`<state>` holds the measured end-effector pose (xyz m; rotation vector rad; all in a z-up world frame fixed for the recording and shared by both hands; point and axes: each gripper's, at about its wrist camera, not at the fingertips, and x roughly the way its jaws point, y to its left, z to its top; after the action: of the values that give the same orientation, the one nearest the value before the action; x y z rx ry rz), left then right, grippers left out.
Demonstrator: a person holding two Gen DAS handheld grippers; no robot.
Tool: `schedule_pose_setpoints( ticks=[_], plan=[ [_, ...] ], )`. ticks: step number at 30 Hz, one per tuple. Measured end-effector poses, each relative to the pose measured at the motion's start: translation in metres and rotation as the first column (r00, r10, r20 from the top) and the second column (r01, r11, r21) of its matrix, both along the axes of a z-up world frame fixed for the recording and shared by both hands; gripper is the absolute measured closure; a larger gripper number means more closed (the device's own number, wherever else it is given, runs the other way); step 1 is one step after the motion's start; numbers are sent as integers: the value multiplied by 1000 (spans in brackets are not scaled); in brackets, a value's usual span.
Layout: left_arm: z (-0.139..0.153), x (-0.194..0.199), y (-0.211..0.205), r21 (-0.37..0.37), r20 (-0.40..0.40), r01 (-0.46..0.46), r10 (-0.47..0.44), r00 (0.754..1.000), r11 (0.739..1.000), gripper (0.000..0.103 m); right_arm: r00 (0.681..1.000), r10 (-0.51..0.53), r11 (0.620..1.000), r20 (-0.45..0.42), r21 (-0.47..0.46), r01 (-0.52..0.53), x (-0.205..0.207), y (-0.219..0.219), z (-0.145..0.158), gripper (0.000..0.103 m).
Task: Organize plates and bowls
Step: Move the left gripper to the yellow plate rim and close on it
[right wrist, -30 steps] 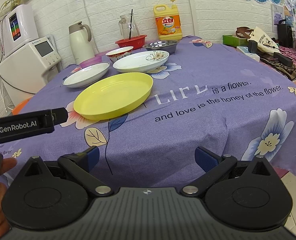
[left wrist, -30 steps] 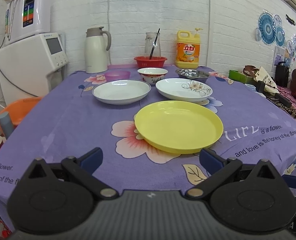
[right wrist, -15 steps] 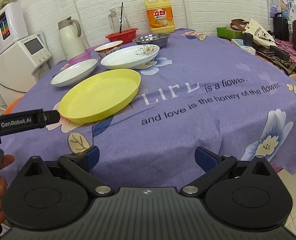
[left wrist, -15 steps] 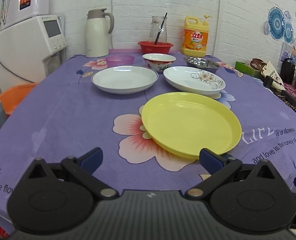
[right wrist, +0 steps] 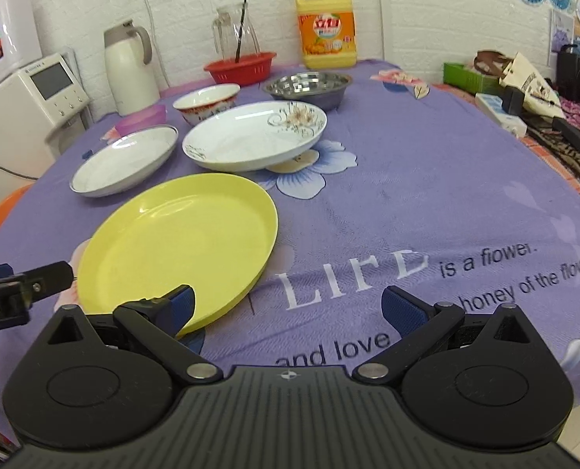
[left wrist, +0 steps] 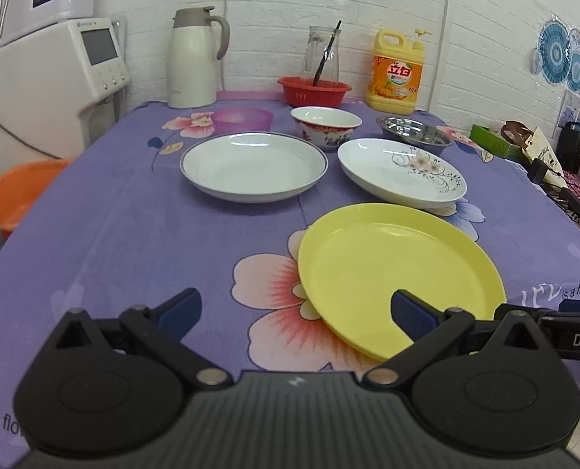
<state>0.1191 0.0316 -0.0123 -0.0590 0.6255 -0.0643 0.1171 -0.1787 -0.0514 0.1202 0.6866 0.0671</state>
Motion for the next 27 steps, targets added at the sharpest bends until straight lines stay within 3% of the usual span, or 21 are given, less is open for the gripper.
schedule_pose_setpoints(
  ticks=[12,23,27],
  plan=[
    [-6,55,5,-27,-86,99,-101,991,995,0,991,102,989,-89,-102,-111,53,26,-7,0],
    [-16,72,9,-94,-113,139,-149,982,986,1,993,121,987,-17,-102,-122,51,24,-9,0],
    [-19,76,8,-126,-116,157,-172,978,979,4,991,131,991,-17,-38,-132,53,21,-4,0]
  ],
)
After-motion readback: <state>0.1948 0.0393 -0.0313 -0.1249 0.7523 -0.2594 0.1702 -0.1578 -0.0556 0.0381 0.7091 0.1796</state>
